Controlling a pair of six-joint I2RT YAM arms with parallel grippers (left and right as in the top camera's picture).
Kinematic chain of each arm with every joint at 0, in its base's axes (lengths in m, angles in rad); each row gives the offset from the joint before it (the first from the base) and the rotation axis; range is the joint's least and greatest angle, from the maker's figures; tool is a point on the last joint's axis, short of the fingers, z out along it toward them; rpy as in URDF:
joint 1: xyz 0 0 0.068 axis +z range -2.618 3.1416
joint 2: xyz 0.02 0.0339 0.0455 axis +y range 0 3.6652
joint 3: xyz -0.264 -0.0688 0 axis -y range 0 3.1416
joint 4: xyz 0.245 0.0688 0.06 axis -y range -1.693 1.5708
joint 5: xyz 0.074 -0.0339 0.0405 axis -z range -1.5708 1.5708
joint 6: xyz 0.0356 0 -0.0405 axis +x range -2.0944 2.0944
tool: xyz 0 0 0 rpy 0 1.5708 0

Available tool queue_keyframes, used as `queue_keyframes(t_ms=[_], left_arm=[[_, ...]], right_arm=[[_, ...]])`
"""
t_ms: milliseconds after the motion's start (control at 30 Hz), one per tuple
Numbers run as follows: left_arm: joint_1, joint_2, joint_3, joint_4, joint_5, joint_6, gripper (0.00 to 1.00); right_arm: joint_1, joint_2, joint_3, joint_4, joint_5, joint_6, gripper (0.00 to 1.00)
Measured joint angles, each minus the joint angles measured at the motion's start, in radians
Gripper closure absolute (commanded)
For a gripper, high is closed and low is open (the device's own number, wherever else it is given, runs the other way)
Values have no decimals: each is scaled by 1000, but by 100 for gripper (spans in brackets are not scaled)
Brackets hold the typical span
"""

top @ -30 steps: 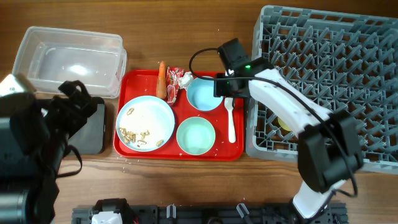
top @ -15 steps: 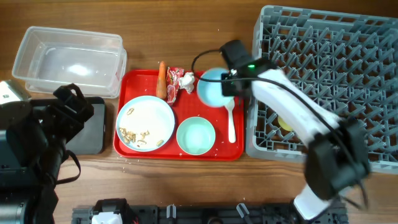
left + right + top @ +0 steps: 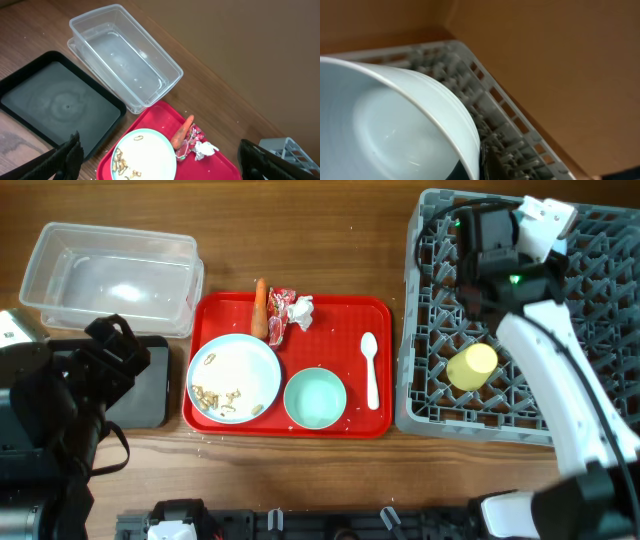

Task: Sort waste into correct bins and load items into the dishwasher rack
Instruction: 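Grasp the light-blue bowl with the right gripper and place it in the rack, then grasp the green cup with the right gripper and place it in the rack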

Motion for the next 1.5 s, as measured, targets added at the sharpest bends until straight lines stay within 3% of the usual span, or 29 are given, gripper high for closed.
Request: queue_keyframes(t_ms=[300, 833, 1067, 1100, 1133, 1167, 1200, 1333, 1500], left_arm=[[0, 0, 0, 0, 0, 0, 0], [0, 0, 0, 0, 0, 0, 0], [0, 0, 0, 0, 0, 0, 0], [0, 0, 0, 0, 0, 0, 0], [0, 0, 0, 0, 0, 0, 0], [0, 0, 0, 0, 0, 0, 0], [0, 0, 0, 0, 0, 0, 0], [0, 0, 0, 0, 0, 0, 0], [0, 0, 0, 0, 0, 0, 0]], right_arm=[[-164, 255, -3, 75, -64, -59, 96], [-126, 295, -4, 504, 121, -468, 96], [-121, 404, -4, 568, 162, -598, 96], [-116, 404, -4, 568, 165, -605, 93], [-109, 404, -4, 567, 168, -612, 73], [-102, 404, -4, 565, 168, -615, 45], [-88, 404, -3, 537, 161, -621, 33], [4, 404, 1, 293, -9, -604, 29], [10, 393, 120, -14, -340, -428, 29]])
